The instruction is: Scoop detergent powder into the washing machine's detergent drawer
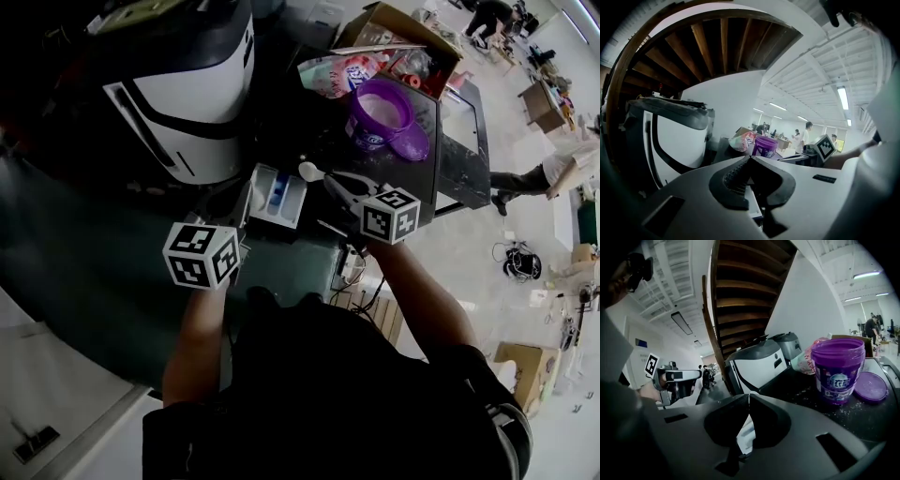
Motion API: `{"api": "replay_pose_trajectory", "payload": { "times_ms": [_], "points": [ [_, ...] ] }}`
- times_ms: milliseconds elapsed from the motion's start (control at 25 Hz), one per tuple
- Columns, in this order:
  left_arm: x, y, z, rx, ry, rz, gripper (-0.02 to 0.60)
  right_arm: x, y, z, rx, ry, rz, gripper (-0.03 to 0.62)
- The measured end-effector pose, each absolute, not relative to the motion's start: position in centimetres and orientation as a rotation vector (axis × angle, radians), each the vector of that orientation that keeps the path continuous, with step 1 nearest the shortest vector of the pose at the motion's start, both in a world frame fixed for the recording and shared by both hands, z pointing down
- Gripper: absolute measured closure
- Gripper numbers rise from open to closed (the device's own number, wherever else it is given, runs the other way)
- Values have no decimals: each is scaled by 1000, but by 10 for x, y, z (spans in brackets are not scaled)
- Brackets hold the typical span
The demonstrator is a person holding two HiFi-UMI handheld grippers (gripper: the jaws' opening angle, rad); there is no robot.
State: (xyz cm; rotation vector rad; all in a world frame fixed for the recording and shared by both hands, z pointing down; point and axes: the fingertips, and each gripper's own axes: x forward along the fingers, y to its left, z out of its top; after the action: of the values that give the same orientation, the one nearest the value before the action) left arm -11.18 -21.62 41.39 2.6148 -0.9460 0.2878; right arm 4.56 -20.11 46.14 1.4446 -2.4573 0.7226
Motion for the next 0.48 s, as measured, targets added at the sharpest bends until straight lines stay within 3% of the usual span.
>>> {"api": "replay_pose_trajectory", "payload": {
  "times_ms": [480],
  "points": [
    [-19,-202,389,2692,-870,327,574,155,-160,419,1684,-2545,760,576]
  ]
}}
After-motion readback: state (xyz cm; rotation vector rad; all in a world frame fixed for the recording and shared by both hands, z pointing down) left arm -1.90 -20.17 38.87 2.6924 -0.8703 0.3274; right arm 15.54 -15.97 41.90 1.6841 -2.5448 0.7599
